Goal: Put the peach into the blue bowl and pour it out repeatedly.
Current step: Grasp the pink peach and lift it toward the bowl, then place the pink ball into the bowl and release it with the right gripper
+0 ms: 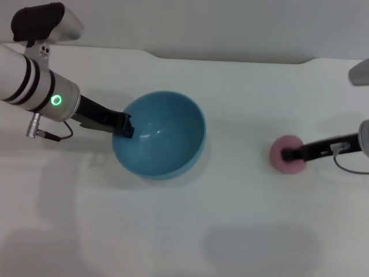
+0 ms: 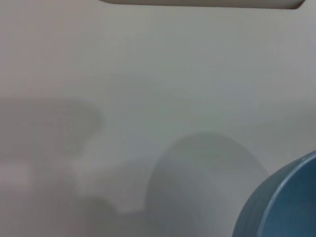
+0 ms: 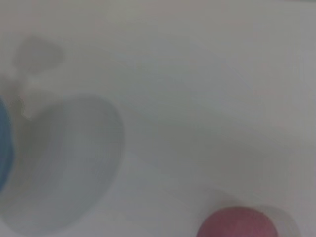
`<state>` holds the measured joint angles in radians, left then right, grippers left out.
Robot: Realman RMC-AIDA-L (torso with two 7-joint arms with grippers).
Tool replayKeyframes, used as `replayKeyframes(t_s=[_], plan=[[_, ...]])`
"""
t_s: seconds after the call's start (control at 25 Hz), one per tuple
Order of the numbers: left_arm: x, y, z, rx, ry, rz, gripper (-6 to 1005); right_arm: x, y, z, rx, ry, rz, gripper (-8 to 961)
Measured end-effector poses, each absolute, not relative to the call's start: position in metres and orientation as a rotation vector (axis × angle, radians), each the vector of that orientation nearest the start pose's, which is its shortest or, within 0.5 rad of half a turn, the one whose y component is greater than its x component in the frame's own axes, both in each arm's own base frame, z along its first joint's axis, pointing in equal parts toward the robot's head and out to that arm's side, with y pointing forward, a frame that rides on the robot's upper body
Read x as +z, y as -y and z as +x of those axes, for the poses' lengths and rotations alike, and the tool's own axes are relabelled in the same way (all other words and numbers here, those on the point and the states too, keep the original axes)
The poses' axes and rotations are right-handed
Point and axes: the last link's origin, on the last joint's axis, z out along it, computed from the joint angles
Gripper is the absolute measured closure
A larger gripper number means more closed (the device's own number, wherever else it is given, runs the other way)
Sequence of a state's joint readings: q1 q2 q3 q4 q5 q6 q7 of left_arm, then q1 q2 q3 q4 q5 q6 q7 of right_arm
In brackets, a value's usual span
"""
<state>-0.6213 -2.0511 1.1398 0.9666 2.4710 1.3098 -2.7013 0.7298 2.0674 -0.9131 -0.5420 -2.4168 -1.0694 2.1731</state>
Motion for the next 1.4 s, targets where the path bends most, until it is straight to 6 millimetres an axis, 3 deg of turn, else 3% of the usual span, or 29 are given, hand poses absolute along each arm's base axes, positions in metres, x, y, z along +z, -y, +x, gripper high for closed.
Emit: replayKeyframes(t_s=[0.2,0.4,0.76,0.96,1.4], plan=[[-0.002,-0.379,-0.246,0.122,1.555,-2.269,1000,-0.024,-0.388,0.274,0.094,-1.302,-2.414,529],[-0.007,-0.378,-0.242,0.142,1.553,-2.294,1000,0.002,-0.393,0.258,0.251,-1.236,-2.424,713],[-0.028,-0.375,-0.226,0.238,1.508,-2.36,1000,0.025,-0.39,0.188,0.591,-0.946,-2.668,811],[-0.038,-0.372,-0.219,0.279,1.493,-2.378,1001,0.015,-0.384,0.164,0.635,-0.832,-2.798,844],[-0.052,-0.371,-0.208,0.242,1.492,-2.418,1000,-0.047,-0.37,0.147,0.317,-0.752,-3.032,859]])
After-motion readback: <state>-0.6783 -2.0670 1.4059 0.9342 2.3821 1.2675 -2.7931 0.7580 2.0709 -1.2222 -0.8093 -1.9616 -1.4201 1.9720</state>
